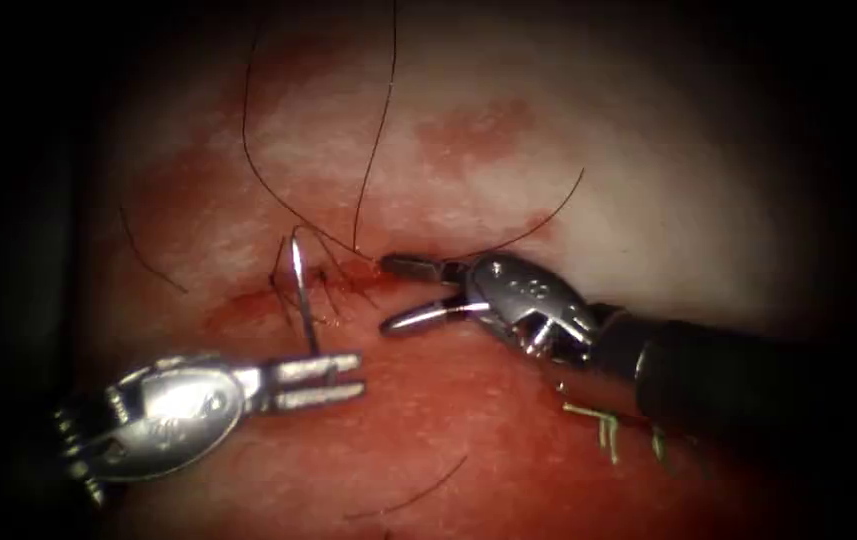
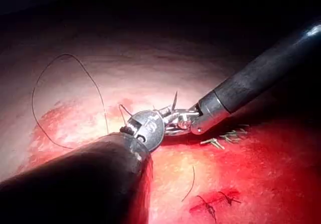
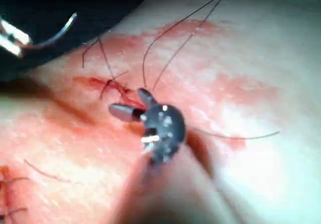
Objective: Wound Closure
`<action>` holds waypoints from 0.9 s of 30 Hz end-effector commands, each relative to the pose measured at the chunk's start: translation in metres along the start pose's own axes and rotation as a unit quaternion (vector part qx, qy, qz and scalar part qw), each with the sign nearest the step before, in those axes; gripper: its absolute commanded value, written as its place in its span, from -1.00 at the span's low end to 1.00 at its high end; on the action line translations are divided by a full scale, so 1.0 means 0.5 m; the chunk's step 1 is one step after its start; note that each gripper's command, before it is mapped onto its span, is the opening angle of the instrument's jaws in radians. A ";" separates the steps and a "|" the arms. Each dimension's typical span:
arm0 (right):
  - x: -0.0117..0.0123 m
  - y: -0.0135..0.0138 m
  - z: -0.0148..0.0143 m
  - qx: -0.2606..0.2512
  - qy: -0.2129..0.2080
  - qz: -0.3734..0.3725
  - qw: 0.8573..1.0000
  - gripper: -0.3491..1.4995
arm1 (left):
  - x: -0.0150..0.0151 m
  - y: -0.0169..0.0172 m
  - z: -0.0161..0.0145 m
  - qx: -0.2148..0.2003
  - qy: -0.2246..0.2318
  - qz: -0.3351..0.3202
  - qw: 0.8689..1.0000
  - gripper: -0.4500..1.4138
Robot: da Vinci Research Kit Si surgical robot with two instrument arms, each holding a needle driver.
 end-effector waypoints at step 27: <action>-0.0038 -0.0030 0.0018 0.046 -0.063 -0.016 0.997 -1.00 | 0.0009 0.0016 -0.0002 -0.002 0.003 0.004 1.000 -1.00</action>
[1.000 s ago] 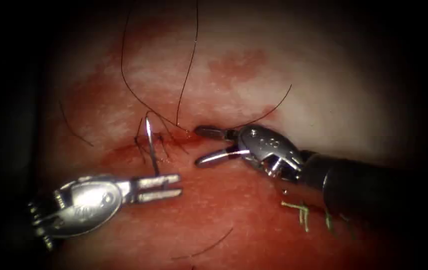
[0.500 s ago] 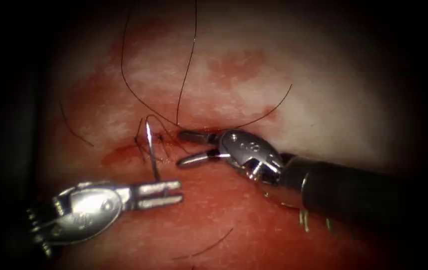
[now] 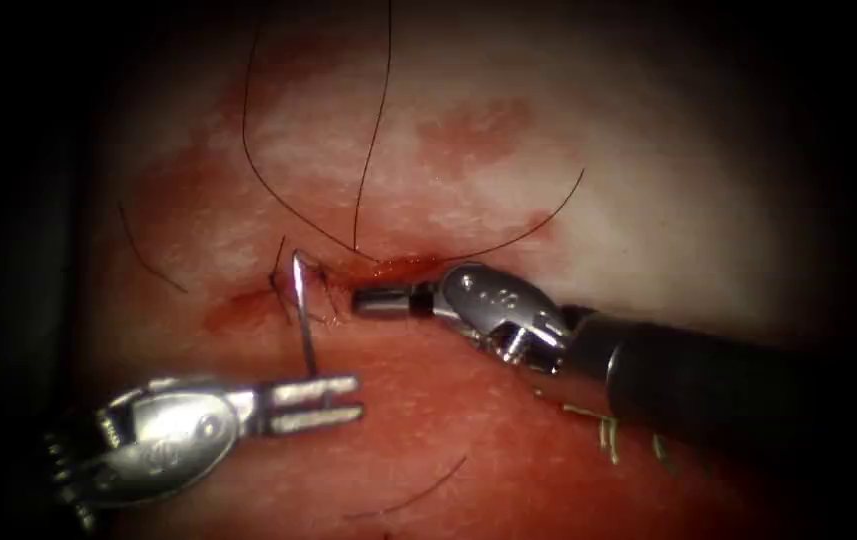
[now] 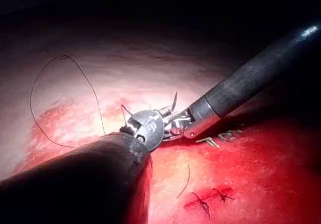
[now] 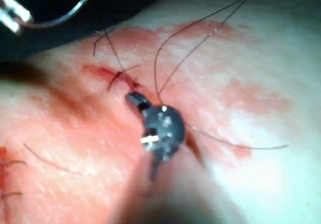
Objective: Wound Closure
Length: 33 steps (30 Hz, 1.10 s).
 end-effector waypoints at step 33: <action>0.0122 -0.0151 -0.0050 -0.012 0.069 -0.050 0.996 0.62 | -0.0125 0.0012 -0.0165 0.057 -0.012 0.009 0.998 -1.00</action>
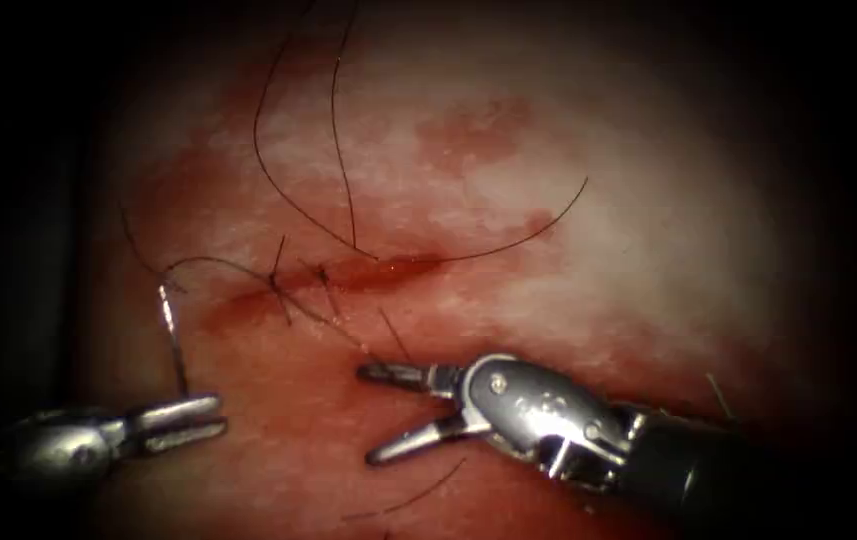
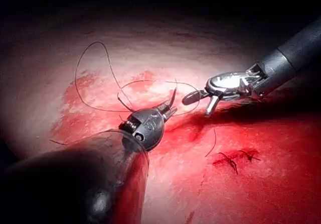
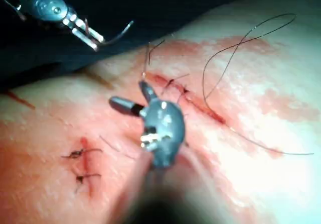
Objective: Wound Closure
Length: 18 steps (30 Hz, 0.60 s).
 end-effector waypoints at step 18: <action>-0.0108 0.0141 0.0012 -0.031 -0.005 -0.033 0.999 0.40 | 0.0006 -0.0032 -0.0005 0.017 -0.012 -0.005 1.000 -1.00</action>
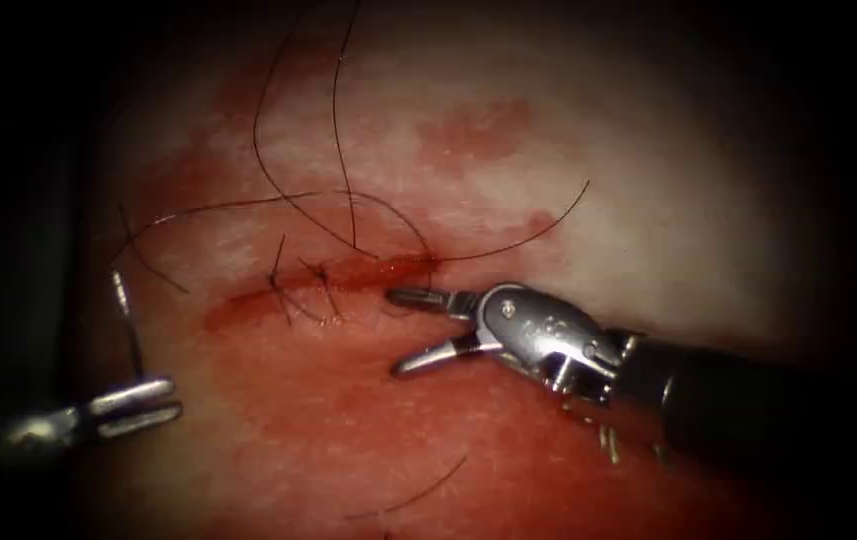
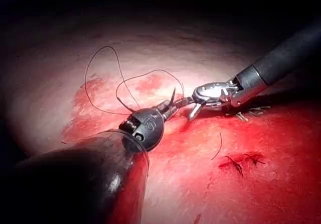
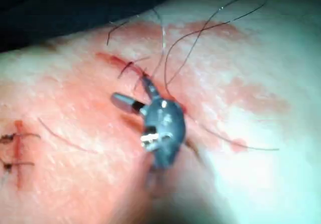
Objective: Wound Closure
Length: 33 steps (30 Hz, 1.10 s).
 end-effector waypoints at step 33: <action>0.0220 -0.0318 -0.0015 0.097 -0.010 -0.003 0.995 -1.00 | -0.0190 -0.0096 0.0110 0.002 0.004 0.003 1.000 -1.00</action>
